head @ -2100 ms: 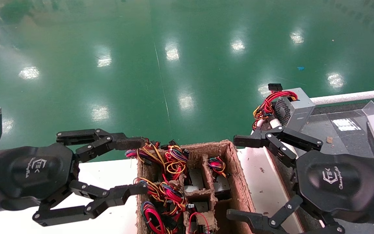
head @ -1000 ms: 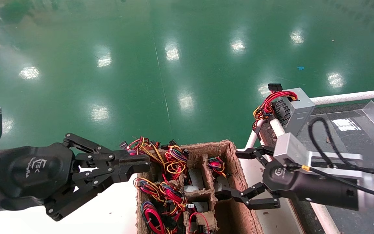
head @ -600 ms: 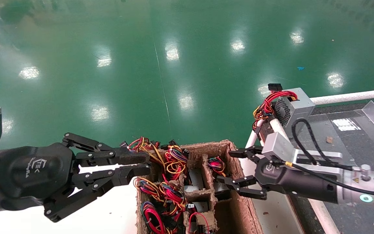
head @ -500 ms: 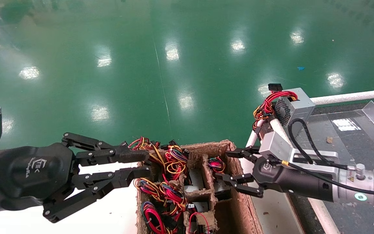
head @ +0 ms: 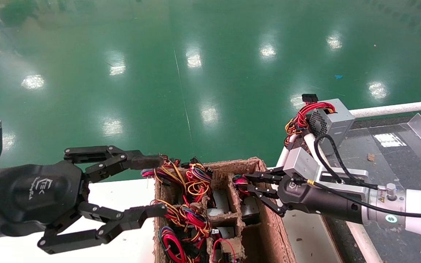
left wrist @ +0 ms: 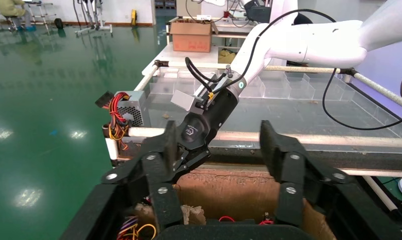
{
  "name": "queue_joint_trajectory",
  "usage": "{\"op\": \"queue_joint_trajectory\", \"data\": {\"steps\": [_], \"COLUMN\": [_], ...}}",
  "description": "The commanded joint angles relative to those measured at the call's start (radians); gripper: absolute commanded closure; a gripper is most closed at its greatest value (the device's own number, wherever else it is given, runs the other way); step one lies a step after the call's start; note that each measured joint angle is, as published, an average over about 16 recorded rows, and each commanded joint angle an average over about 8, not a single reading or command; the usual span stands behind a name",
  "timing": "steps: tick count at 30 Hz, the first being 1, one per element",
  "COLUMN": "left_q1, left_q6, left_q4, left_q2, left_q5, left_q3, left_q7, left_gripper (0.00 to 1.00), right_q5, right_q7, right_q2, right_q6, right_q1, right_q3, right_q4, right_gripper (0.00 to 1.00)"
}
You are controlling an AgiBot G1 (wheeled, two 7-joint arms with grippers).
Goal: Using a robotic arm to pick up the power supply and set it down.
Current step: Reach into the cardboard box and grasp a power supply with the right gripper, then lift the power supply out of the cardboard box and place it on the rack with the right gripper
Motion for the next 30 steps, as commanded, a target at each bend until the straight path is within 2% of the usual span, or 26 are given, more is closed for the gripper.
{"op": "queue_joint_trajectory", "data": {"steps": [1,15,22,30], "left_q1": [0.000,0.000,0.000,0.000], "left_q6": [0.000,0.000,0.000,0.000], "left_q4": [0.000,0.000,0.000,0.000], "left_q2": [0.000,0.000,0.000,0.000], "left_q5": [0.000,0.000,0.000,0.000], "left_q3": [0.000,0.000,0.000,0.000], "left_q7": [0.000,0.000,0.000,0.000], "left_gripper": [0.00,0.00,0.00,0.00], "right_q5": [0.001,0.047,0.116,0.235], "right_q7": [-0.003,-0.032,-0.024,-0.039], "right_q2": [-0.002,0.021,0.089,0.184], "right_q6": [0.000,0.007,0.033,0.062], "right_q1": [0.000,-0.021,-0.048,-0.057], "right_q3": [0.000,0.036,0.103,0.227], "right_q4": [-0.004,0.024,0.144,0.249], "right_gripper": [1.00,1.00,1.00,1.00]}}
